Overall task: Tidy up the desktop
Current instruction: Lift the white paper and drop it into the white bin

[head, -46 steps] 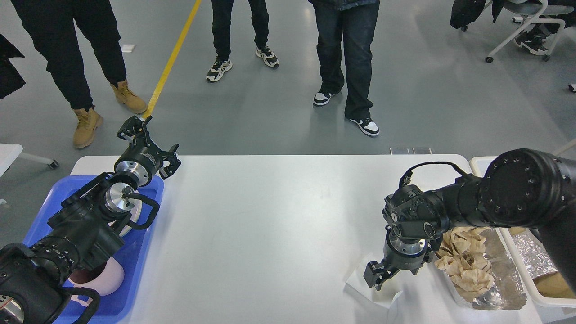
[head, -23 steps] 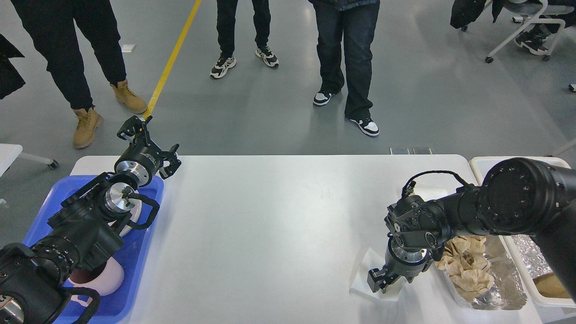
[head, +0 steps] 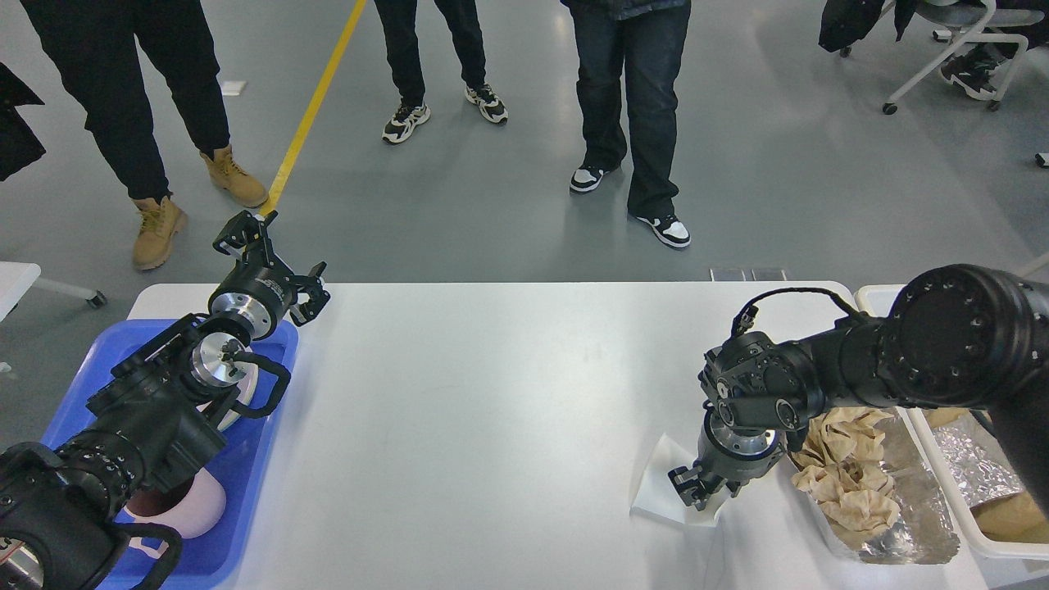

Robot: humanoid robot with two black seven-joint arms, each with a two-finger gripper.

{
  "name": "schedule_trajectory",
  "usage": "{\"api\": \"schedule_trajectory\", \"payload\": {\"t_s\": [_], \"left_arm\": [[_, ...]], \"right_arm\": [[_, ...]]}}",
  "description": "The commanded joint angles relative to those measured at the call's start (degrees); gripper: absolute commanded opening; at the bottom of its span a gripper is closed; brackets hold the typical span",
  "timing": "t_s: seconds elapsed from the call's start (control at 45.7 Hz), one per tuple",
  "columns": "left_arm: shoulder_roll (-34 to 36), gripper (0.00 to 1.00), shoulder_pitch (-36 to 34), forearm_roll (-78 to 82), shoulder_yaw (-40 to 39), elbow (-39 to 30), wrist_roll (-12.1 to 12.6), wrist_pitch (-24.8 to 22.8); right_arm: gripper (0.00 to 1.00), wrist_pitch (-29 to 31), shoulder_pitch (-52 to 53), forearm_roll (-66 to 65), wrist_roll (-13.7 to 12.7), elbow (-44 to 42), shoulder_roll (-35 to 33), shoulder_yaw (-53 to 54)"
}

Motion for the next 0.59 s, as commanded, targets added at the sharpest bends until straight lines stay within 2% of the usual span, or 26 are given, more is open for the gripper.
{"api": "schedule_trajectory", "payload": {"t_s": [0.0, 0.153, 0.285, 0.416, 0.569], "left_arm": [[0.00, 0.97, 0.01, -0.02, 0.01, 0.08, 0.01, 0.00], [0.00, 0.97, 0.01, -0.02, 0.01, -0.01, -0.08, 0.00], [0.00, 0.97, 0.01, -0.02, 0.01, -0.01, -0.08, 0.00], [0.00, 0.97, 0.01, -0.02, 0.01, 0.08, 0.01, 0.00], [0.00, 0.97, 0.01, -0.02, 0.01, -0.01, 0.01, 0.00]], "right_arm": [[0.00, 0.56, 3.01, 0.15, 0.24, 1.04, -1.78, 1.45], [0.00, 1.87, 9.94, 0.24, 0.15, 4.91, -5.82, 4.70], [0.00, 5.56, 18.55, 0.24, 0.15, 8.25, -11.88, 10.14], [0.00, 11.10, 24.80, 0.24, 0.15, 7.55, -18.03, 15.77], [0.00, 13.39, 31.48, 0.24, 0.33, 6.59, -22.78, 17.54]]}}
